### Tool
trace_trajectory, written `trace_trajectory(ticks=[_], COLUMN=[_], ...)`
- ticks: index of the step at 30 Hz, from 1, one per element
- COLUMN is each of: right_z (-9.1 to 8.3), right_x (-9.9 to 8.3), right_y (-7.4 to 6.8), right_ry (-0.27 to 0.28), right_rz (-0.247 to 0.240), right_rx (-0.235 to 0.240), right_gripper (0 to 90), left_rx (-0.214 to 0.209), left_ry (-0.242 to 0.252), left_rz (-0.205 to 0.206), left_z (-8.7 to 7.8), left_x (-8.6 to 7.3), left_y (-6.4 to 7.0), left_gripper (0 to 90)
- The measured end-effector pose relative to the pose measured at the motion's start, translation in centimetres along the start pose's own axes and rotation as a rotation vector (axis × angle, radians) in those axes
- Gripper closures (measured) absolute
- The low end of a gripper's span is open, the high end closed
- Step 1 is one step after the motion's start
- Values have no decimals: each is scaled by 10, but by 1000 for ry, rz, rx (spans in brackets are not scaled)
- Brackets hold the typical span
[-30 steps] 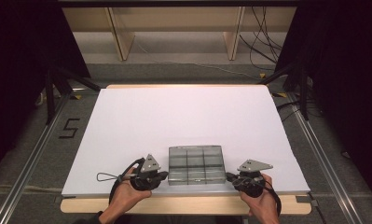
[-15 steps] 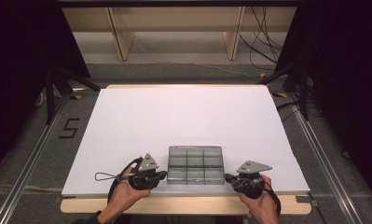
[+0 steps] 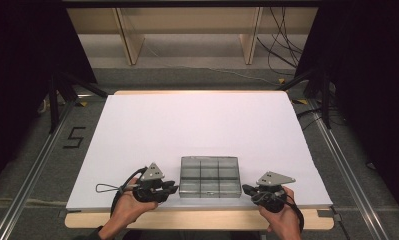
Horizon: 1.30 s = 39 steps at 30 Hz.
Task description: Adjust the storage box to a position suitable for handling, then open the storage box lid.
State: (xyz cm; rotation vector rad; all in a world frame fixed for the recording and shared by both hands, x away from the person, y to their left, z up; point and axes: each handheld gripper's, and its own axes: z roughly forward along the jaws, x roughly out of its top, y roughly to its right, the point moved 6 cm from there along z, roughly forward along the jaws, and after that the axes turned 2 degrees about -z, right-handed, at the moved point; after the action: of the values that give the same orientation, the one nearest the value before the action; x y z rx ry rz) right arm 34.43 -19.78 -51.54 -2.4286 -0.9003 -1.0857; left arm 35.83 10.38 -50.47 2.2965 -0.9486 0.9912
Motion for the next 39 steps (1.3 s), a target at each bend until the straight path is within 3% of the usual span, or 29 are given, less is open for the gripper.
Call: trace_trajectory(ticks=[2,3,5,6,11,13,14,16,17,18,19,20,21,23,24,25,29,33,34,35,36,39], right_z=[-2,-4,-7,-8,-12,-12,-12,-12,-13,-14,-12,-14,-14,-14,-14,-14,-17,-21,-22,-21,-21,-20], right_x=[-2,-2,-3,-4,-5,-5,-5,-5,-4,-4,-4,-4,-4,-4,-4,-4,-3,-1,-2,-1,-2,-3], right_y=[-1,2,3,1,1,0,0,-2,-2,-2,-3,-4,-3,-5,-5,-5,-8,-11,-13,-13,-15,-17], right_ry=[9,14,20,25,30,36,37,44,50,44,54,45,54,53,56,57,70,83,78,94,80,70], right_rz=[55,25,22,34,24,27,25,31,28,27,31,39,20,33,25,24,29,24,45,16,26,26], right_rx=[18,6,11,19,22,26,26,44,33,30,50,46,34,68,73,71,83,81,82,87,106,85], right_gripper=[900,900,900,900,900,900,900,900,900,900,900,900,900,900,900,900,900,900,900,900,900,900], left_rx=[-4,2,4,-3,-4,-1,-1,8,19,21,26,33,31,33,32,32,34,32,35,36,34,32], left_ry=[19,15,22,43,36,54,42,51,54,48,50,51,38,39,28,31,28,34,29,29,29,27], left_rz=[-7,1,7,-18,14,-8,20,24,4,34,21,42,38,10,31,8,28,28,8,11,22,10], left_z=[-4,-7,-11,-12,-21,-24,-26,-28,-27,-28,-28,-27,-27,-26,-26,-25,-26,-27,-27,-27,-27,-26], left_x=[1,1,3,5,10,12,13,15,15,16,16,16,16,16,16,16,17,17,16,16,16,14], left_y=[1,1,4,8,12,14,12,11,11,8,8,5,6,7,5,6,4,3,4,4,3,4], left_gripper=[705,692,663,651,589,574,565,537,520,503,490,474,460,435,418,403,367,345,341,334,329,328])
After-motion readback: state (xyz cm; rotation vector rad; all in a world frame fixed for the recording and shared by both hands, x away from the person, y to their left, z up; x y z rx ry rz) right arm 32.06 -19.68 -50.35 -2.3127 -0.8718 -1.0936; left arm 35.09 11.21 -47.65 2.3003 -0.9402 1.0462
